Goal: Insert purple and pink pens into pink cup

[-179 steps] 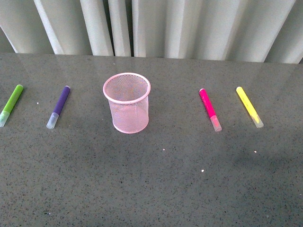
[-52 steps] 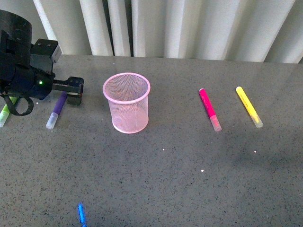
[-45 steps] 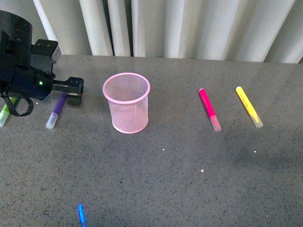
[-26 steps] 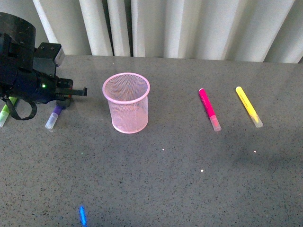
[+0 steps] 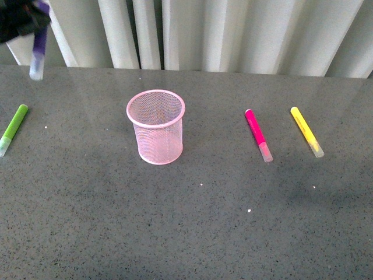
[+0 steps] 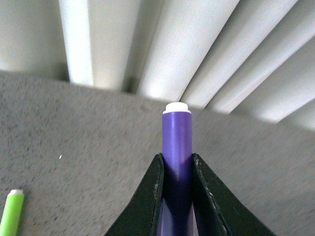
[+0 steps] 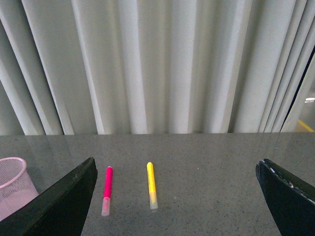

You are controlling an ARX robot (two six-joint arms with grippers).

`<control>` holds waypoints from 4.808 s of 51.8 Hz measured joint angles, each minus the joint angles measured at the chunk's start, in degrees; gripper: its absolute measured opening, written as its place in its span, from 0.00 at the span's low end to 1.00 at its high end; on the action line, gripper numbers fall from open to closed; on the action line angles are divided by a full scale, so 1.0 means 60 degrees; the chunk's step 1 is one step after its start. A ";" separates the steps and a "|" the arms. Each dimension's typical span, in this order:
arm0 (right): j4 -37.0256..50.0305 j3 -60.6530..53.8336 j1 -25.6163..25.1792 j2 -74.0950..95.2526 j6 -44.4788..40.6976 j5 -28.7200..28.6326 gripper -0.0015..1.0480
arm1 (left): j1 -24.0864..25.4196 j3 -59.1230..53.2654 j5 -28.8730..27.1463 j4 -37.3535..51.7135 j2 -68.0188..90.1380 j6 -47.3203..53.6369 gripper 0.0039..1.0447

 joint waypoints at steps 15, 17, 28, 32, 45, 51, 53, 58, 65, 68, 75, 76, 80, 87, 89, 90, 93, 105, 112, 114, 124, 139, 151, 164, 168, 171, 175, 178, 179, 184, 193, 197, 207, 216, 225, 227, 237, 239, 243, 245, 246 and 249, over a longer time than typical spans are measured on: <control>0.0000 0.0000 0.0000 0.0000 0.0000 0.0000 0.93 | -0.1912 -0.2408 -0.1413 0.4528 -0.0845 -0.1840 0.12; 0.0000 0.0000 0.0000 0.0000 0.0000 0.0000 0.93 | -0.2167 -0.2484 -0.1643 0.4787 -0.0758 -0.1858 0.12; 0.0000 0.0000 0.0000 0.0000 0.0000 0.0000 0.93 | -0.3246 -0.2430 -0.2437 0.5315 -0.0106 -0.1956 0.12; 0.0000 0.0000 0.0000 0.0000 0.0000 0.0000 0.93 | -0.3483 -0.2401 -0.2415 0.5523 0.0157 -0.1909 0.12; 0.0000 0.0000 0.0000 0.0000 0.0000 0.0004 0.93 | -0.3938 -0.2069 -0.2335 0.5971 0.1264 -0.1293 0.12; 0.0000 0.0000 0.0000 0.0000 0.0000 0.0000 0.93 | -0.4029 -0.1723 -0.2368 0.6011 0.1869 -0.1053 0.12; 0.0000 0.0000 0.0000 0.0000 0.0000 0.0000 0.93 | -0.4029 -0.1541 -0.2401 0.5996 0.2062 -0.0958 0.12; 0.0000 0.0000 0.0000 0.0000 0.0000 0.0000 0.93 | -0.3996 -0.1257 -0.2437 0.5912 0.2302 -0.0900 0.12; 0.0000 0.0000 0.0000 0.0000 0.0000 0.0000 0.93 | -0.3883 -0.0994 -0.2492 0.5734 0.2390 -0.0943 0.12; 0.0000 0.0000 0.0000 0.0000 0.0000 0.0000 0.93 | -0.3840 -0.0947 -0.2524 0.5723 0.2390 -0.0962 0.12; 0.0000 0.0000 0.0000 0.0000 0.0000 0.0004 0.93 | -0.3807 -0.0962 -0.2623 0.5756 0.2393 -0.1020 0.12; 0.0000 0.0000 0.0000 0.0000 0.0000 0.0000 0.93 | -0.3807 -0.0984 -0.2645 0.5781 0.2393 -0.1042 0.12; 0.0000 0.0000 0.0000 0.0000 0.0000 0.0000 0.93 | -0.3807 -0.0994 -0.2685 0.5814 0.2433 -0.1144 0.12; 0.0000 0.0000 0.0000 0.0000 0.0000 0.0000 0.93 | -0.3810 -0.0969 -0.2769 0.5814 0.2597 -0.1206 0.12; 0.0000 0.0000 0.0000 0.0000 0.0000 0.0000 0.93 | -0.3810 -0.0965 -0.2787 0.5814 0.2634 -0.1239 0.12; 0.0000 0.0000 0.0000 0.0000 0.0000 0.0000 0.93 | -0.3814 -0.0965 -0.2798 0.5810 0.2652 -0.1249 0.12; 0.0000 0.0000 0.0000 0.0000 0.0000 0.0000 0.93 | -0.3814 -0.0958 -0.2794 0.5810 0.2688 -0.1286 0.12; 0.0000 0.0000 0.0000 0.0000 0.0000 0.0000 0.93 | -0.3785 -0.0871 -0.2903 0.5668 0.2736 -0.1555 0.12; 0.0000 0.0000 0.0000 0.0000 0.0000 0.0000 0.93 | -0.3789 -0.0871 -0.3053 0.5486 0.2736 -0.1778 0.12; 0.0000 0.0000 0.0000 0.0000 0.0000 0.0000 0.93 | -0.3789 -0.0871 -0.3082 0.5439 0.2736 -0.1894 0.12; 0.0000 0.0000 0.0000 0.0000 0.0000 0.0000 0.93 | -0.3799 -0.0871 -0.3260 0.5217 0.2728 -0.2288 0.33; 0.0000 0.0000 0.0000 0.0000 0.0000 0.0000 0.93 | -0.3738 -0.1249 -0.3089 0.4918 0.1738 -0.2488 0.76; 0.0000 0.0000 0.0000 0.0000 0.0000 0.0000 0.93 | -0.3140 -0.1588 -0.1479 0.1851 -0.0197 -0.1362 0.93; 0.0000 0.0000 0.0000 0.0000 0.0000 0.0011 0.93 | -0.1548 -0.2430 0.0470 -0.2288 -0.2838 0.0466 0.94; 0.0000 0.0000 0.0000 0.0000 0.0000 -0.0004 0.93 | -0.1468 -0.2441 0.0506 -0.2299 -0.3217 0.0659 0.94; 0.0000 0.0000 0.0000 0.0000 0.0000 -0.0018 0.93 | -0.1435 -0.2437 0.0503 -0.2299 -0.3300 0.0710 0.94; 0.0000 0.0000 0.0000 0.0000 0.0000 -0.0015 0.93 | -0.1486 -0.2539 0.0200 -0.2004 -0.3173 0.0896 0.92; 0.0000 0.0000 0.0000 0.0000 0.0000 -0.0007 0.93 | -0.1599 -0.3187 -0.1195 0.0178 -0.2914 0.1359 0.84; 0.0000 0.0000 0.0000 0.0000 0.0000 -0.0007 0.93 | -0.1625 -0.3497 -0.1537 0.1027 -0.2852 0.1526 0.80; 0.0000 0.0000 0.0000 0.0000 0.0000 0.0004 0.93 | -0.1545 -0.4812 -0.2444 0.3832 -0.2994 0.1934 0.65; 0.0000 0.0000 -0.0004 0.0000 0.0000 0.0000 0.93 | -0.1275 -0.6069 -0.2328 0.5300 -0.3858 0.2160 0.39; 0.0000 0.0000 -0.0004 0.0000 0.0000 -0.0004 0.93 | -0.1173 -0.6550 -0.2240 0.5235 -0.4295 0.2193 0.27; 0.0000 0.0000 -0.0004 0.0000 0.0000 0.0000 0.93 | -0.0947 -0.7413 -0.2040 0.4816 -0.5581 0.2273 0.04; 0.0000 0.0000 -0.0004 0.0000 0.0000 0.0000 0.93 | -0.0382 -0.8021 -0.1395 0.4193 -0.6768 0.2280 0.03; 0.0000 0.0000 -0.0004 0.0000 0.0000 -0.0004 0.93 | -0.0270 -0.8404 -0.1384 0.3512 -0.7843 0.2280 0.03; 0.0000 0.0000 -0.0004 0.0000 0.0000 0.0000 0.93 | -0.0270 -0.8477 -0.1384 0.3351 -0.8054 0.2280 0.03; 0.0000 0.0000 -0.0004 0.0000 0.0000 0.0000 0.93 | -0.0270 -0.8816 -0.1362 0.2237 -0.9544 0.2280 0.03; 0.0000 0.0000 -0.0004 0.0000 0.0000 -0.0004 0.93 | -0.0270 -0.8859 -0.1362 0.2055 -0.9774 0.2280 0.03; 0.0000 0.0000 -0.0004 0.0000 0.0000 -0.0004 0.93 | -0.0270 -0.8980 -0.1362 0.1468 -1.0469 0.2280 0.03; 0.0000 0.0000 -0.0004 0.0000 0.0000 0.0000 0.93 | -0.0270 -0.9016 -0.1359 0.1217 -1.0761 0.2280 0.03; 0.0000 0.0000 -0.0004 0.0000 0.0000 0.0000 0.93 | -0.0270 -0.9041 -0.1362 0.1027 -1.0983 0.2280 0.03; 0.0000 0.0000 -0.0004 0.0000 0.0000 0.0000 0.93 | -0.0270 -0.9089 -0.1359 0.0590 -1.1497 0.2284 0.03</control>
